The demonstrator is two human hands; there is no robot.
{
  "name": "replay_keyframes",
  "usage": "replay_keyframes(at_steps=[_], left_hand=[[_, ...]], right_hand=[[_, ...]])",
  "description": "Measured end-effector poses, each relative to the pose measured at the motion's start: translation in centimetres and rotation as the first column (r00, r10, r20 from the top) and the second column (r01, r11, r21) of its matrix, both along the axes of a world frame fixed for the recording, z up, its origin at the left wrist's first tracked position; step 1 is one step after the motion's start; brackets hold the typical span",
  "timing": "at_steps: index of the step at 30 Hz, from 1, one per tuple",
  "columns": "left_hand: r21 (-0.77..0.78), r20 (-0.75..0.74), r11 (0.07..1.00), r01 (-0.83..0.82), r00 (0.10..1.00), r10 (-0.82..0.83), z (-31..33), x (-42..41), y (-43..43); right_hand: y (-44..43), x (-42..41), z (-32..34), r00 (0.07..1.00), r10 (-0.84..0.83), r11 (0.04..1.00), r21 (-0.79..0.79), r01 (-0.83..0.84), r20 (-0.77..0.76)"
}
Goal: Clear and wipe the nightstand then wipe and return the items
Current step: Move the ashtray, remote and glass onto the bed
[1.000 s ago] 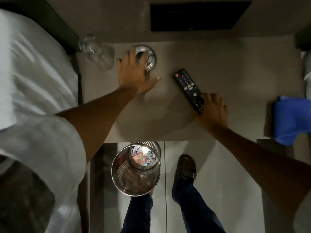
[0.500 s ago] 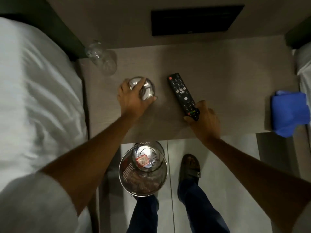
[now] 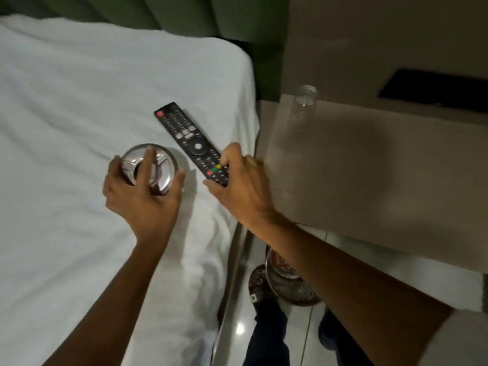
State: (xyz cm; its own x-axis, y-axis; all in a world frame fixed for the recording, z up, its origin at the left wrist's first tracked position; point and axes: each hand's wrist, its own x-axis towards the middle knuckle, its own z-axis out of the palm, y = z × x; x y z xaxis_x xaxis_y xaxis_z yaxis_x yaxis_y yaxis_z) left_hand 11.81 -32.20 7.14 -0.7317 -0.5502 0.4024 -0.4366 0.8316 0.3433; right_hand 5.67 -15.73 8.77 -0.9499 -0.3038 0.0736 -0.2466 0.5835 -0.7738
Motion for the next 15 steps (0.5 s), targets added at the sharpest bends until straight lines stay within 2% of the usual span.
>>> replay_keyframes(at_steps=[5, 7, 9, 12, 15], left_hand=[[0.038, 0.068, 0.974, -0.223, 0.973, 0.221, -0.2, 3.7, -8.7], [0.129, 0.111, 0.963, -0.238, 0.968, 0.225, -1.3, 5.2, -10.1], [0.162, 0.135, 0.961, -0.224, 0.97, 0.203, -2.2, 6.0, -10.1], [0.063, 0.09, 0.981, -0.181, 0.98, 0.175, -2.2, 6.0, -10.2], [0.056, 0.005, 0.997, -0.052, 0.999, 0.051, -0.9, 3.6, -8.0]], right_hand=[[-10.0, 1.9, -0.2, 0.99, 0.132, 0.988, 0.088, -0.128, -0.043], [-11.2, 2.6, -0.9, 0.973, 0.203, 0.969, 0.169, -0.183, -0.113], [-10.4, 2.5, -1.3, 0.958, 0.235, 0.966, 0.15, -0.211, -0.162], [-7.2, 0.3, -2.2, 0.963, 0.145, 0.989, 0.023, -0.143, -0.227], [-1.5, -4.3, -4.2, 0.962, -0.037, 0.997, 0.052, 0.053, -0.271]])
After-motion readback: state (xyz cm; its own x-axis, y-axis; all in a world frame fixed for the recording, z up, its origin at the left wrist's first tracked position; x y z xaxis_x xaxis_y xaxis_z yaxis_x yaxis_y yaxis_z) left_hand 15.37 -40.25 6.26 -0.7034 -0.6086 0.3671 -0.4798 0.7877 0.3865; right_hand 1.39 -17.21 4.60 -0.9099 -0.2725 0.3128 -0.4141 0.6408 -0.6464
